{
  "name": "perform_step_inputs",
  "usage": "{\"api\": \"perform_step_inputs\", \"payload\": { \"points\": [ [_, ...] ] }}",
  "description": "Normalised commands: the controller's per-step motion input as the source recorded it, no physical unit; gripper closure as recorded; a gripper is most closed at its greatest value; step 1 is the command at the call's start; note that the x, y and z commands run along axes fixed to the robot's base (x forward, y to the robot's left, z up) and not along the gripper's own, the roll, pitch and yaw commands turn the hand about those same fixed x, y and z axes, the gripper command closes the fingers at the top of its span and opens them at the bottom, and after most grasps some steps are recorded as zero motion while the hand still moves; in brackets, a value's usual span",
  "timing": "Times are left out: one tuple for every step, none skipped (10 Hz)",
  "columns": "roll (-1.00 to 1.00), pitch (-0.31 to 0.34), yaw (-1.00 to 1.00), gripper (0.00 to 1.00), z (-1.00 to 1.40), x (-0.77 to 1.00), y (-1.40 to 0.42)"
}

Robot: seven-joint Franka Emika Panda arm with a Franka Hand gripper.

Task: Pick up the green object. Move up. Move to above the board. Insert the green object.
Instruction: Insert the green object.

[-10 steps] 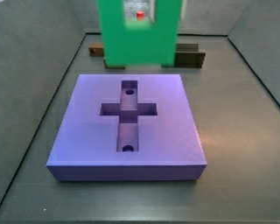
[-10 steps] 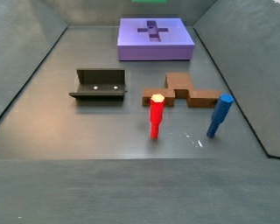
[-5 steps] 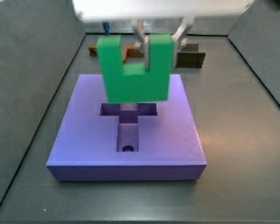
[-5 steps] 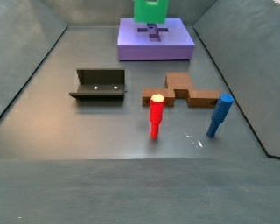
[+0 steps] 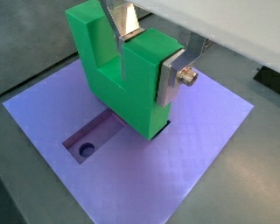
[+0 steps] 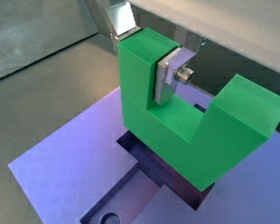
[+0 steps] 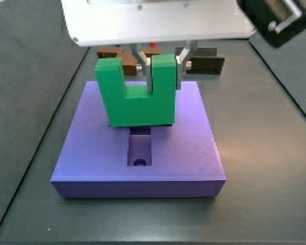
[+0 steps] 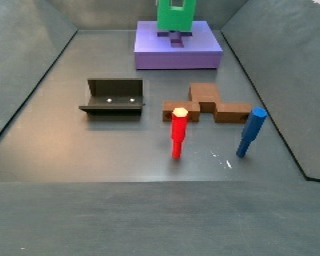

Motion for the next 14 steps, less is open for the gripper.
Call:
{"api": "perform_step_inputs", "payload": {
  "points": [
    [0.27,0.017,0.00,1.00,-0.06,0.13,0.00],
    [0.27,0.026,0.00,1.00,-0.05,0.08,0.00],
    [0.23,0.027,0.00,1.00,-0.06,0.13,0.00],
    [0.13,0.000,0.00,1.00,-0.10,0.00,0.01],
    [0.01,0.000,0.00,1.00,-0.05,0.00,0.04],
    [0.00,0.000,0.00,1.00,-0.06,0.00,0.09],
    [0.00,0.000,0.00,1.00,-0.07,0.00,0.06],
    [0.00,0.000,0.00,1.00,-0.06,0.01,0.06],
    [0.00,0.000,0.00,1.00,-0.14,0.00,0.00],
    [0.00,0.000,0.00,1.00,-0.17,0.00,0.00],
    [0.00,0.000,0.00,1.00,-0.19,0.01,0.00],
    [0.03,0.000,0.00,1.00,-0.29,0.06,0.00],
    [0.03,0.000,0.01,1.00,-0.36,0.00,0.00],
    [0.00,0.000,0.02,1.00,-0.35,0.00,0.00]
  ]
}}
